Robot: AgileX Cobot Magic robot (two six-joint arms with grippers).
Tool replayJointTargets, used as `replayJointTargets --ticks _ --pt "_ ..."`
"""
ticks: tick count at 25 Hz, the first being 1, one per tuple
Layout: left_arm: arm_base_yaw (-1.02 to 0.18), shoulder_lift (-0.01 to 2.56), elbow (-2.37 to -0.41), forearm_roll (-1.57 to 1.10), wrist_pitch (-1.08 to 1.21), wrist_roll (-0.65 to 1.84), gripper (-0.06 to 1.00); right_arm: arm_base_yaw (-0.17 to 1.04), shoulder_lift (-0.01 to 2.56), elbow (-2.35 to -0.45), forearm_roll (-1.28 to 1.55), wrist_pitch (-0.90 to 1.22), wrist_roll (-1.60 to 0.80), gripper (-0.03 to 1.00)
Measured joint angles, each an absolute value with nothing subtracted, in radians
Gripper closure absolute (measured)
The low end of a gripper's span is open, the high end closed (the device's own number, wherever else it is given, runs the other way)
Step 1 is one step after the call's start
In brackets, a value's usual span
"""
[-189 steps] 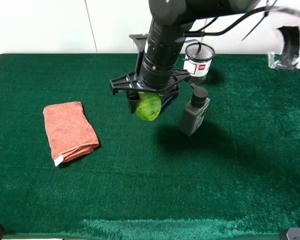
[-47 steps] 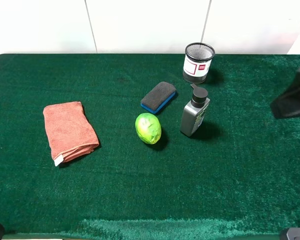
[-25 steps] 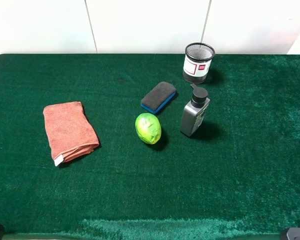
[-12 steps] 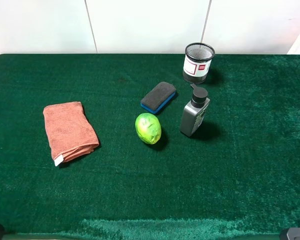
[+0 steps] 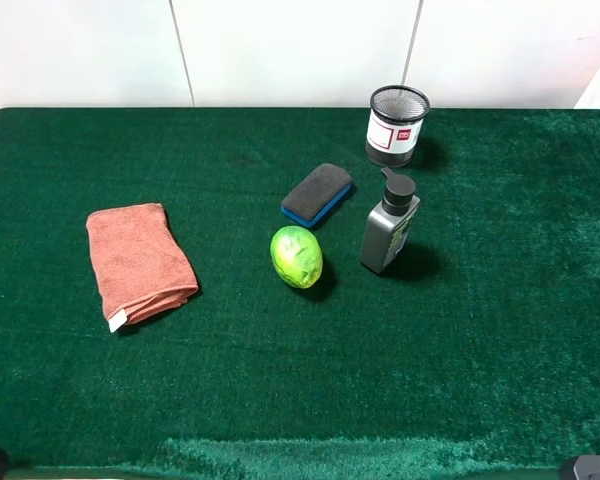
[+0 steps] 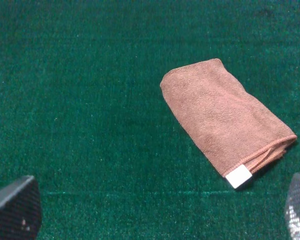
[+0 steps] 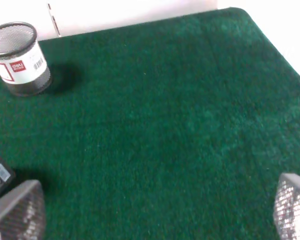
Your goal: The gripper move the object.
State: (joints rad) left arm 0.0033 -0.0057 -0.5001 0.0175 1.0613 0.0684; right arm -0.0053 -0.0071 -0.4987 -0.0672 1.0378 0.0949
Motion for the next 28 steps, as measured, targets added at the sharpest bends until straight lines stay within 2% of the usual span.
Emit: replayJointTargets --ticks 28 --pt "0.003 -0.006 -0.5 0.017 1.061 0.068 -0.05 -0.005 -0.007 -0.497 -0.057 1.029 0.073 0.27"
